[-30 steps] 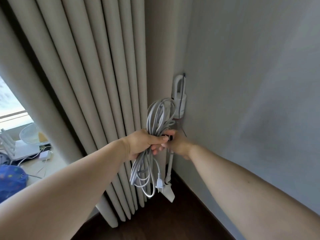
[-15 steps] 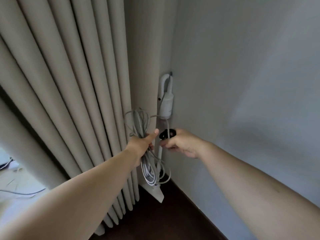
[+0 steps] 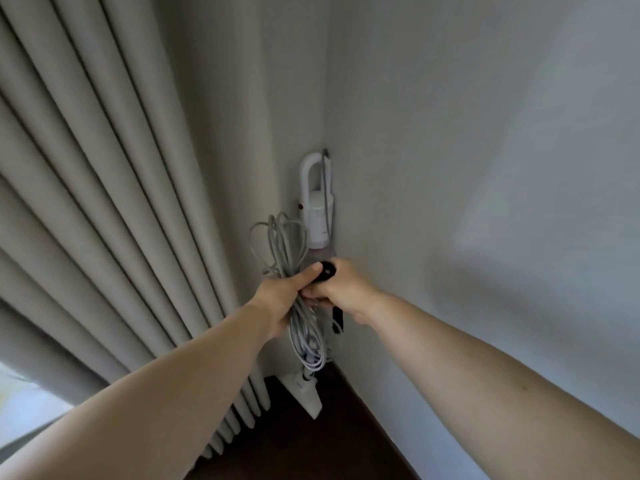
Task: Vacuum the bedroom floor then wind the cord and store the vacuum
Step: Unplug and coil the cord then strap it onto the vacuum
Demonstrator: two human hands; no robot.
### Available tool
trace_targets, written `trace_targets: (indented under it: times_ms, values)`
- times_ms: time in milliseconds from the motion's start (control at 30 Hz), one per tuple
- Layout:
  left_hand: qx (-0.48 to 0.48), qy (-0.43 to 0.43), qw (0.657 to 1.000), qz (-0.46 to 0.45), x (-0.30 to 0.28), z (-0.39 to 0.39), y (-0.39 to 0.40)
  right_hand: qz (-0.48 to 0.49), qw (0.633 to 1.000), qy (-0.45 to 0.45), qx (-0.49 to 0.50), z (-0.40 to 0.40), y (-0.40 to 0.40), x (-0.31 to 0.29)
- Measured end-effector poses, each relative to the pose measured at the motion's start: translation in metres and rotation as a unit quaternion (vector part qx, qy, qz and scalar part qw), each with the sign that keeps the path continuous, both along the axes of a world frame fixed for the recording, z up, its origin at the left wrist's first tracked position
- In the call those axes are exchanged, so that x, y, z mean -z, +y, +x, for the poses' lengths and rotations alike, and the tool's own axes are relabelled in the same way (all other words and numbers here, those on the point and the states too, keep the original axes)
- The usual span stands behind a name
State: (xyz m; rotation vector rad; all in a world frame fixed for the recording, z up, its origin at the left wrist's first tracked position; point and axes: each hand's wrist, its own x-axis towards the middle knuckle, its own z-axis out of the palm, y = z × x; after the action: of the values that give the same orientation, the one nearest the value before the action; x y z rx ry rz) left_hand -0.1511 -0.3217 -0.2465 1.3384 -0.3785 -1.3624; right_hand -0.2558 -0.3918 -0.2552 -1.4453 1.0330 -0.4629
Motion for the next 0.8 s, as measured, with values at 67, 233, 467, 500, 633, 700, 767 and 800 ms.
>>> trace_targets:
  times_ms: [67, 233, 467, 500, 633, 700, 767, 800]
  values:
    - [-0.004, 0.008, 1.000, -0.002, 0.001, -0.004, -0.005, -0.027, 0.999, -0.010, 0.033, 0.003, -0.008, 0.005]
    - [-0.027, 0.008, 1.000, 0.011, 0.002, -0.005, -0.012, 0.006, 1.000, -0.027, 0.006, 0.002, -0.016, 0.010]
    - [-0.038, -0.107, 0.993, 0.003, -0.003, 0.014, -0.017, -0.034, 0.986, 0.099, 0.127, -0.019, -0.049, 0.010]
    - [-0.038, -0.120, 0.992, -0.002, -0.006, 0.020, -0.016, -0.043, 0.985, 0.115, 0.121, -0.021, -0.054, 0.011]
    - [-0.039, -0.150, 0.987, -0.039, -0.024, 0.038, -0.012, -0.078, 0.973, 0.215, 0.000, -0.011, -0.053, 0.012]
    - [-0.050, -0.133, 0.988, -0.063, -0.034, 0.047, -0.009, -0.102, 0.947, 0.298, -0.054, -0.004, -0.049, 0.016]
    - [-0.064, -0.114, 0.988, -0.082, -0.043, 0.058, -0.004, -0.132, 0.917, 0.363, -0.099, 0.000, -0.047, 0.021]
    - [-0.063, -0.113, 0.988, -0.085, -0.046, 0.064, -0.002, -0.143, 0.909, 0.377, -0.101, 0.000, -0.047, 0.023]
